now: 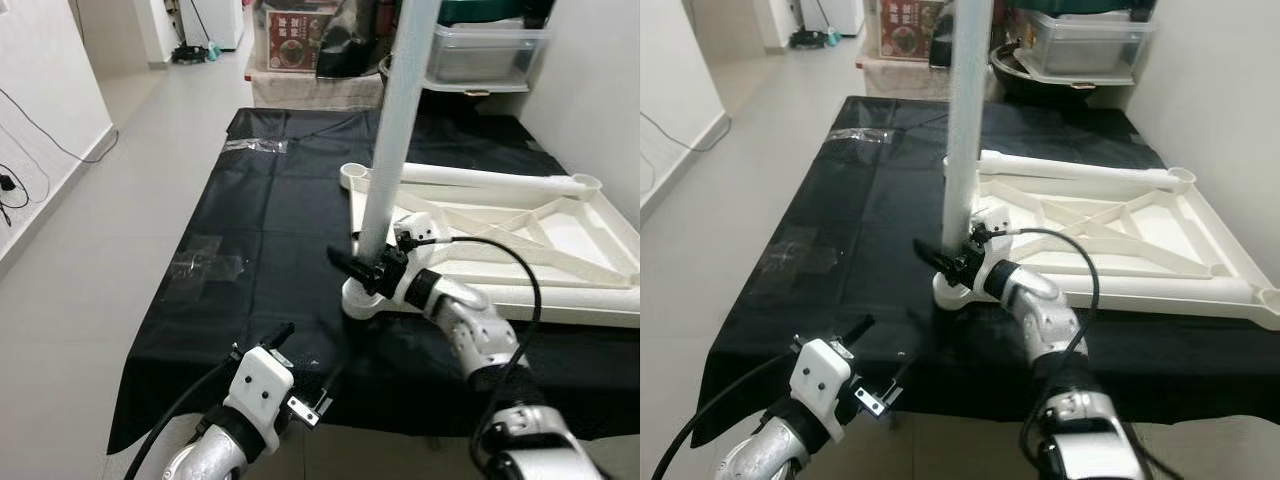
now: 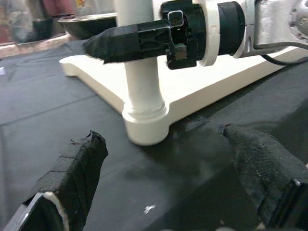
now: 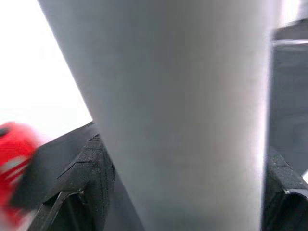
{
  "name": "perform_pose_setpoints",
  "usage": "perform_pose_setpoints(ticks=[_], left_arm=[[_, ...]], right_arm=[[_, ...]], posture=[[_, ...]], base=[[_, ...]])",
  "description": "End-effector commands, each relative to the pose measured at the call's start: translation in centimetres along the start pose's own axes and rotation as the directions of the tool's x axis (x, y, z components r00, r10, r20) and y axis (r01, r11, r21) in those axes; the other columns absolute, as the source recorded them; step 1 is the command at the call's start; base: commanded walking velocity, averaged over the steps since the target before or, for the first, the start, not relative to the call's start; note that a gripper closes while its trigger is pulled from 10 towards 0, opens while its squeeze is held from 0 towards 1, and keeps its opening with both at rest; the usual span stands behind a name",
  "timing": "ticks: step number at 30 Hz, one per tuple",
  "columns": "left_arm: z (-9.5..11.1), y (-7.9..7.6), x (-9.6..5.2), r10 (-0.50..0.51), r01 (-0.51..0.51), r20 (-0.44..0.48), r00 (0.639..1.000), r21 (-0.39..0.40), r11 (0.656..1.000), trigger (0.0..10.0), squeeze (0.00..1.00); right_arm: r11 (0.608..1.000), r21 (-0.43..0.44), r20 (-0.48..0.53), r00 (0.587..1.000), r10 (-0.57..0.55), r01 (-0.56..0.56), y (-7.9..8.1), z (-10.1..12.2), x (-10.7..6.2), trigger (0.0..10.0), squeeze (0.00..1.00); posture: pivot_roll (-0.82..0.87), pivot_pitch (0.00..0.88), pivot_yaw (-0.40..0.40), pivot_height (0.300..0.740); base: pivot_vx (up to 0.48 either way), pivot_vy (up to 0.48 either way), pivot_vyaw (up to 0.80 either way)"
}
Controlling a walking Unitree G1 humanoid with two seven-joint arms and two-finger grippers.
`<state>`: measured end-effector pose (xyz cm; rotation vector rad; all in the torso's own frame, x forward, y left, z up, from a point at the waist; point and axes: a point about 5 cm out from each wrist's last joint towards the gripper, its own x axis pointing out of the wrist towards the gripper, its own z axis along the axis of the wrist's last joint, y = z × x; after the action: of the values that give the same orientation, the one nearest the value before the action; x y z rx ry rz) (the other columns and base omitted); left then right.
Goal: Building children table
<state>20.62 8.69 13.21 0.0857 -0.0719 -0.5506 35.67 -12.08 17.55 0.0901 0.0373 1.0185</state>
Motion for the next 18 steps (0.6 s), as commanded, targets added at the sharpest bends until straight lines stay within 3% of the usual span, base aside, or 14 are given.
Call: perform_pose_setpoints(ticks=[1,3,6,12,13,16,17,18], left_arm=[[-0.6,0.0,-0.1,0.003,-0.003,-0.031,1.0,-0.004,1.0,10.0,0.0],[-0.6,-0.1,-0.1,0.003,-0.003,-0.032,0.999,-0.004,1.0,10.0,0.0],[-0.6,0.0,-0.2,0.004,-0.004,-0.033,0.999,-0.005,1.0,10.0,0.0],[-0.7,0.0,-0.3,0.001,-0.002,-0.035,0.999,-0.005,1.0,10.0,0.0],[-0.7,0.0,-0.3,0.001,-0.001,-0.036,0.999,-0.004,1.0,10.0,0.0],[-0.7,0.0,-0.3,0.001,-0.001,-0.036,0.999,-0.004,1.0,10.0,0.0],[-0.7,0.0,-0.3,0.002,-0.002,-0.037,0.999,-0.003,1.0,10.0,0.0],[-0.7,0.0,-0.3,0.002,-0.002,-0.037,0.999,-0.003,1.0,10.0,0.0]], right_arm=[[0.992,0.034,-0.034,0.992,0.124,-0.123,1.1,-0.7,1.0,10.0,0.0],[0.972,0.012,-0.079,0.969,0.234,-0.234,1.4,-0.6,1.2,10.0,0.0],[0.952,0.007,-0.105,0.946,0.306,-0.307,1.7,-0.4,1.4,10.0,0.0],[0.923,0.009,-0.122,0.915,0.384,-0.385,2.0,-0.4,1.4,10.0,0.0],[0.908,0.016,-0.131,0.899,0.418,-0.419,2.2,-0.4,1.3,3.0,0.0],[0.908,0.016,-0.131,0.899,0.418,-0.419,2.2,-0.4,1.3,3.0,0.0],[0.892,0.024,-0.141,0.882,0.449,-0.451,2.3,-0.6,1.2,0.0,0.0],[0.892,0.024,-0.141,0.882,0.449,-0.451,2.3,-0.6,1.2,0.0,0.0]], posture=[[0.12,0.092,-0.048,0.74],[0.13,0.093,-0.051,0.74],[0.14,0.092,-0.047,0.74],[0.15,0.083,-0.049,0.74],[0.16,0.081,-0.05,0.74],[0.16,0.081,-0.05,0.74],[0.16,0.078,-0.052,0.74],[0.16,0.078,-0.052,0.74]], base=[[0.0,0.0,0.0],[0.0,0.0,0.0],[0.0,0.0,0.0],[0.0,0.0,0.0],[0.0,0.0,0.0],[0.0,0.0,0.0],[0.0,0.0,0.0],[0.0,0.0,0.0]])
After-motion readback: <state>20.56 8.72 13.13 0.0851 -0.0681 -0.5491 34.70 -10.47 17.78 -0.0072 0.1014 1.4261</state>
